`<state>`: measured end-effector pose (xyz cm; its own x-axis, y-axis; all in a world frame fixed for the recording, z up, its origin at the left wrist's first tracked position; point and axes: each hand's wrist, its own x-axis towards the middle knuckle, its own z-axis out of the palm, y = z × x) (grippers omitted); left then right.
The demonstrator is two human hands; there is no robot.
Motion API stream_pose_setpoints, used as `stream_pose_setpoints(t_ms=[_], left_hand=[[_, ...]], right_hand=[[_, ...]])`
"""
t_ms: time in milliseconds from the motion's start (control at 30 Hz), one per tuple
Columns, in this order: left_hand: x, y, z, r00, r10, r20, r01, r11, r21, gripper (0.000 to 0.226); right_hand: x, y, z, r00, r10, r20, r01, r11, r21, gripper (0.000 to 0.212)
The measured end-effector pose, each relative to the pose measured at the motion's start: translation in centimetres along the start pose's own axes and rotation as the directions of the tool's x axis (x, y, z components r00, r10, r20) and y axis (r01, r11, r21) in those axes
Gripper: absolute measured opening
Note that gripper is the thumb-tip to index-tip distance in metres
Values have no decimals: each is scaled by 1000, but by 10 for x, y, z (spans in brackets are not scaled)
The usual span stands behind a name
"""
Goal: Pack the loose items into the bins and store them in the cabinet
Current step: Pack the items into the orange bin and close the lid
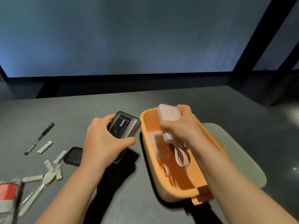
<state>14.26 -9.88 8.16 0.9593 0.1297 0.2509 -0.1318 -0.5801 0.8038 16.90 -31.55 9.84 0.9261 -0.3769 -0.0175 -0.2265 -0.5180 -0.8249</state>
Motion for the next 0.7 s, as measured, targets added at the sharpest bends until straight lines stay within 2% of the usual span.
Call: stream_pose_setpoints(t_ms=[100,267,367,433,567,633,700], left_hand=[[-2,9,16,1000,11,11,-11,1000,-22,59],[0,11,33,999,8,35,-8,1000,-2,65],[4,11,37,999,-6,36,6,1000,9,68],[7,11,38,999,-9,38,9,1000,15,69],[12,13,40,999,-17,45,17,1000,-7,62],[13,15,40,999,-9,48,10,1000,-20,59],[13,16,42,999,-9,51,11,999,-44,60]], right_hand=[[23,27,3,994,86,72,-74,985,-154,91],[43,44,33,930,264,256,-203,950,-239,91],[47,46,53,947,236,218,-163,938,-306,88],[46,46,64,964,189,187,-133,952,-277,84],[49,46,70,952,176,249,-112,961,-251,80],[51,43,59,944,180,275,-107,960,-260,70],[45,32,39,967,109,229,-75,986,-152,52]])
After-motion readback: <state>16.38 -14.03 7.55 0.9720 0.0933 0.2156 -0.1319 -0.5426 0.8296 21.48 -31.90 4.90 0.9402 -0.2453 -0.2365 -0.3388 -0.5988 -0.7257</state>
